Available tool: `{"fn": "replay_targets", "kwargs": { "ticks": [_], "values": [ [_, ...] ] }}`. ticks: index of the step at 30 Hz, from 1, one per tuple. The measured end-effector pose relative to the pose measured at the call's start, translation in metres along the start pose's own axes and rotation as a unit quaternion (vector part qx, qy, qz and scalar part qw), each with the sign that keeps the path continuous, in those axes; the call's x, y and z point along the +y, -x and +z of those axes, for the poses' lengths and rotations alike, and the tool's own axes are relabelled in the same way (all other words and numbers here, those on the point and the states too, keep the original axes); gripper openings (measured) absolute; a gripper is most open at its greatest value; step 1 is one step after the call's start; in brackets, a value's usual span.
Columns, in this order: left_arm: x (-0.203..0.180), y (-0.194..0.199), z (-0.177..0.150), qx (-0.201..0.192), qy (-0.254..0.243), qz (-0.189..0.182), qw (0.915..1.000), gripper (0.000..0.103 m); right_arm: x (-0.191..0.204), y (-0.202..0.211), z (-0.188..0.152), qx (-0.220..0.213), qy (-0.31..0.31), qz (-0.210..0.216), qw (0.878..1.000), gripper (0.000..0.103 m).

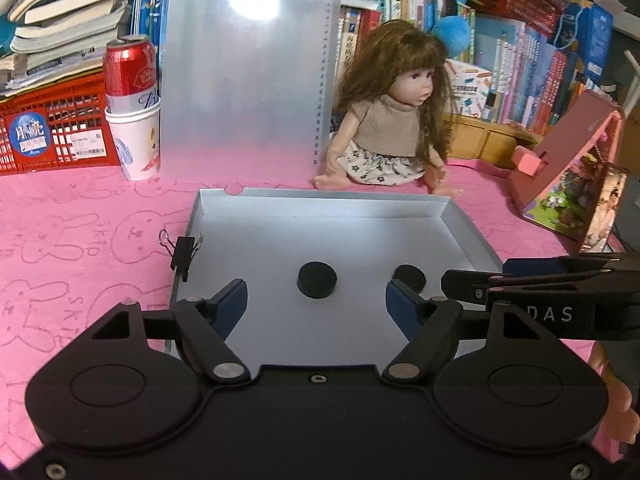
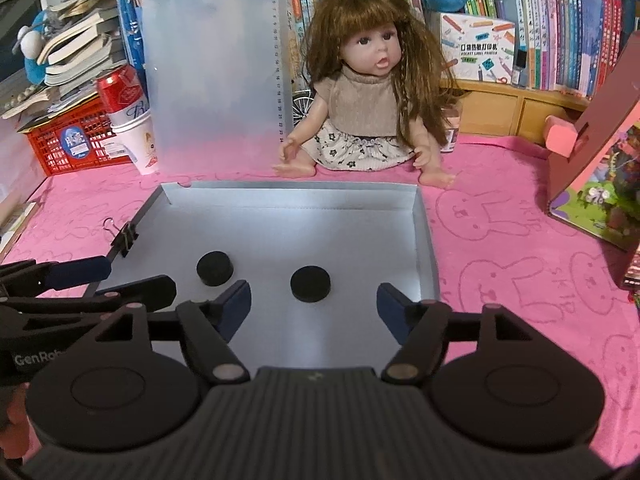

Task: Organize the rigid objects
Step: 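Open both grippers to set the pucks on the box floor, then withdraw both grippers from the box back toward the remaining objects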

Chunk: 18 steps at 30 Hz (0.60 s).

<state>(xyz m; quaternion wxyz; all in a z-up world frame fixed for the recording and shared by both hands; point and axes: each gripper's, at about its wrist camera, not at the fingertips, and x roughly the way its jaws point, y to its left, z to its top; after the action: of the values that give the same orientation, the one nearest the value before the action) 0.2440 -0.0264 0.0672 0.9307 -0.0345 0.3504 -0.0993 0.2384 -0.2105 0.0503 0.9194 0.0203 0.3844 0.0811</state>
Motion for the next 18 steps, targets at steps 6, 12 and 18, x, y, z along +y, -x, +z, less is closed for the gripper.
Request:
{"fn": "replay_targets", "kwargs": {
  "ticks": [6, 12, 18],
  "values": [
    [-0.004, 0.025, -0.010, -0.010, -0.007, -0.007, 0.9999, 0.076, 0.001, 0.019, -0.009, -0.008, 0.005, 0.008, 1.000, 0.084],
    [-0.008, 0.044, -0.021, -0.020, -0.015, -0.014, 0.9996, 0.077, 0.002, 0.034, -0.018, -0.019, 0.011, 0.016, 1.000, 0.086],
    [-0.012, 0.061, -0.037, -0.031, -0.034, -0.019, 0.9988, 0.080, 0.001, 0.047, -0.030, -0.032, 0.014, 0.025, 0.999, 0.087]
  ]
}}
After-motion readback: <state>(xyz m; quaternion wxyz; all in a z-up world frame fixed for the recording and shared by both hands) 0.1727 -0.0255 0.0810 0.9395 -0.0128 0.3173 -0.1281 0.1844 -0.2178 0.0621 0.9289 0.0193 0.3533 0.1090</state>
